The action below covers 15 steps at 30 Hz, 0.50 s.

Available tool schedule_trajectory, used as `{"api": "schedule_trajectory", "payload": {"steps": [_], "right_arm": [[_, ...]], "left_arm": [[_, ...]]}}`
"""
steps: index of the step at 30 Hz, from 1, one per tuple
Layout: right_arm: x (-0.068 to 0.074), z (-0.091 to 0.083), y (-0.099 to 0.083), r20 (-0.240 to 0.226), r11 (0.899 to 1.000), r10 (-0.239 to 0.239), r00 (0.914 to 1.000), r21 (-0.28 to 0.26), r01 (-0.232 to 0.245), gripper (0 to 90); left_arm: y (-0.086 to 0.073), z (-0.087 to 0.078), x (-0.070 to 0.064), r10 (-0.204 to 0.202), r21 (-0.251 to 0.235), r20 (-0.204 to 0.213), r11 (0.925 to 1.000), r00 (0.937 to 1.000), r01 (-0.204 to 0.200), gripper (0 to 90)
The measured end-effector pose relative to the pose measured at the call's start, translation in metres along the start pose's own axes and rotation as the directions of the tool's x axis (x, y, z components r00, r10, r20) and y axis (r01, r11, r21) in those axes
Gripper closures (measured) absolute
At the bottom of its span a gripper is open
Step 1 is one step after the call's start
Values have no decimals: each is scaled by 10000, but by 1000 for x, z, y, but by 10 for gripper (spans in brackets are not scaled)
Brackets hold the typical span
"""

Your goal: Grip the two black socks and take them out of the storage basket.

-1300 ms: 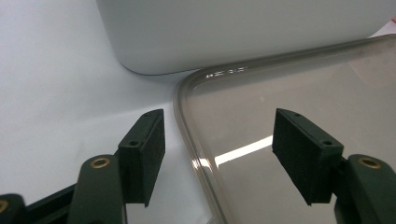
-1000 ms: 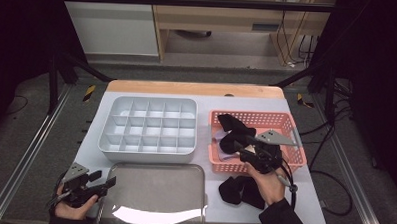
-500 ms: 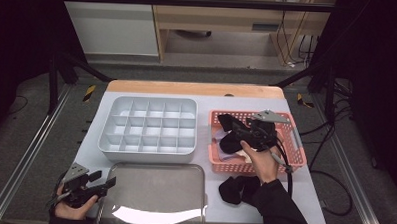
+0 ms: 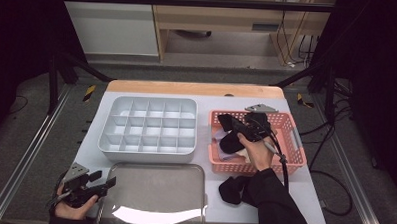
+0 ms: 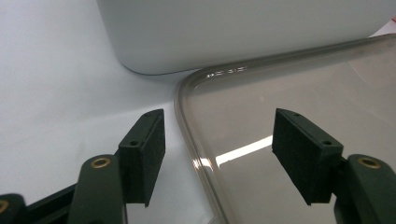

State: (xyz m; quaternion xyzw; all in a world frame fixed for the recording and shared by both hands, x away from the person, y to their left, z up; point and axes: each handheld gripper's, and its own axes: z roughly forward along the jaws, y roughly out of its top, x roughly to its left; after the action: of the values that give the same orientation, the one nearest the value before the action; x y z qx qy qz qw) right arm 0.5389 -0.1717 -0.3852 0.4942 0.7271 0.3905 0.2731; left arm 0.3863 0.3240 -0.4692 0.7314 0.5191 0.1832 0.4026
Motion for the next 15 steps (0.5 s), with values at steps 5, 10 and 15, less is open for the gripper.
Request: {"api": "schedule_trajectory", "payload": {"steps": [5,10,15], "right_arm": [[-5,13,-3,142,9995,57,9999,316,-61,519],[-6,24,-7,301,9976,86,9995,679,-106,518],[-10,32,-10,363,9959,129,9993,894,-161,486]], "left_arm": [[0,0,0,-1,-7,7,10000,10000,1,342],[0,0,0,78,19,-18,10000,10000,-77,341],[0,0,0,88,21,-19,10000,10000,-88,341]]}}
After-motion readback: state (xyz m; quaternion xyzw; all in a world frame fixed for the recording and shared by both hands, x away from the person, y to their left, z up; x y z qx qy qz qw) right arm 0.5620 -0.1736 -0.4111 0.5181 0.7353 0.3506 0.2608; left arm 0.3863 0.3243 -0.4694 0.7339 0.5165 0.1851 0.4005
